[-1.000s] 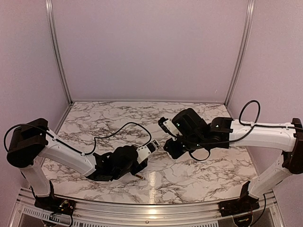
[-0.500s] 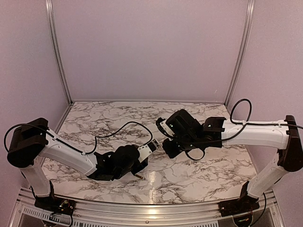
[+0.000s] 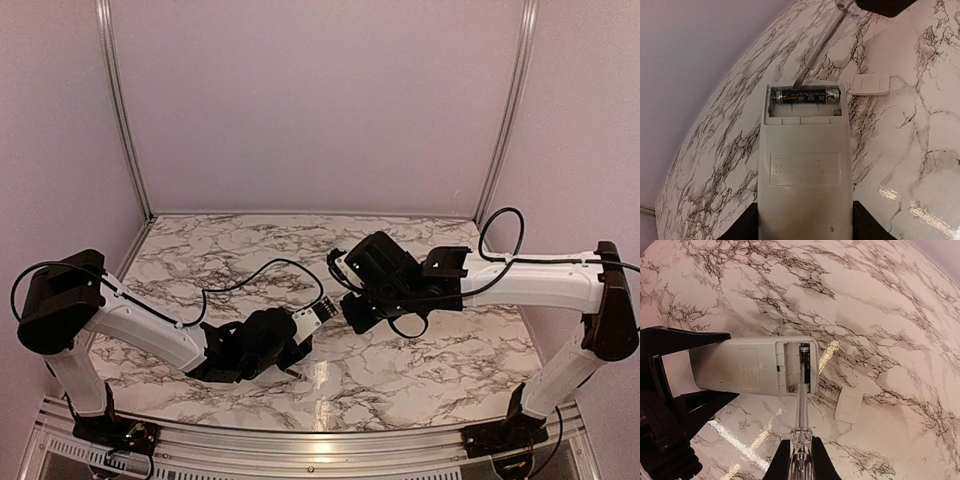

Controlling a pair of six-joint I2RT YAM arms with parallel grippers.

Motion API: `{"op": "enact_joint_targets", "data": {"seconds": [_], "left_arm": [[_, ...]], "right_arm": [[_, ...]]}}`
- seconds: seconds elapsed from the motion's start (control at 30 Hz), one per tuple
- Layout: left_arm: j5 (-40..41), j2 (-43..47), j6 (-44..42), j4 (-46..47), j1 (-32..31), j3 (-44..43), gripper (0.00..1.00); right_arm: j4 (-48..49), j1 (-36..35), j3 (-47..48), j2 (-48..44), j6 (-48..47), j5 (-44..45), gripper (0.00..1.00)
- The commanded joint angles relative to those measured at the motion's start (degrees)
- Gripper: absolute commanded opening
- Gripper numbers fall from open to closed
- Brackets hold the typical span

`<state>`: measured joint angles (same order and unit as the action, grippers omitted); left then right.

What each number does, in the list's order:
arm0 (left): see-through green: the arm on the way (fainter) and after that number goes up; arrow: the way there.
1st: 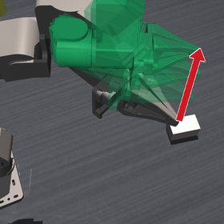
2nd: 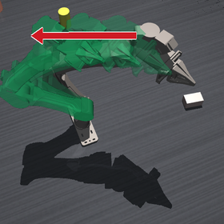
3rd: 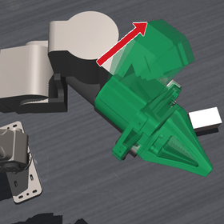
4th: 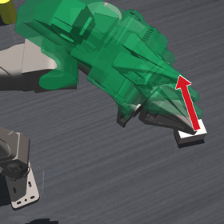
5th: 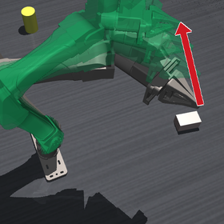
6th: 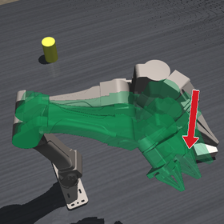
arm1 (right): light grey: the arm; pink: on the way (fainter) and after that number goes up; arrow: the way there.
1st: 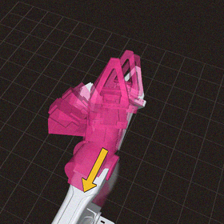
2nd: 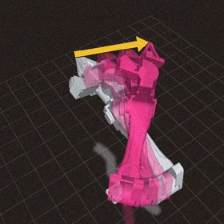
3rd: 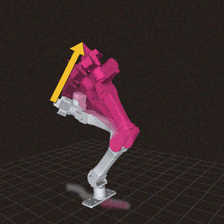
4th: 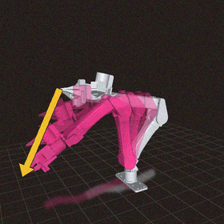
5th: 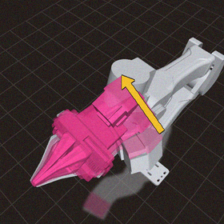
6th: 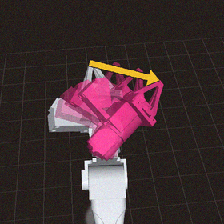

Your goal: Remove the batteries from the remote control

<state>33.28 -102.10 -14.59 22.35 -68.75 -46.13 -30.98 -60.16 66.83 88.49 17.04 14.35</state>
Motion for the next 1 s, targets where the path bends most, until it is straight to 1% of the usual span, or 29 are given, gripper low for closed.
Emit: {"op": "enact_joint_targets", "data": {"seconds": [0.0, 0.97], "left_arm": [[0.6, -0.9, -0.2, -0.4, -0.5, -1.4, 0.0], [0.3, -0.9, -0.3, -0.7, -0.5, -1.6, 0.0]], "right_arm": [[-1.1, -0.5, 2.8, 1.1, -0.8, 1.1, 0.0], [-3.0, -0.5, 4.1, 4.7, -1.1, 2.5, 0.0]]}}
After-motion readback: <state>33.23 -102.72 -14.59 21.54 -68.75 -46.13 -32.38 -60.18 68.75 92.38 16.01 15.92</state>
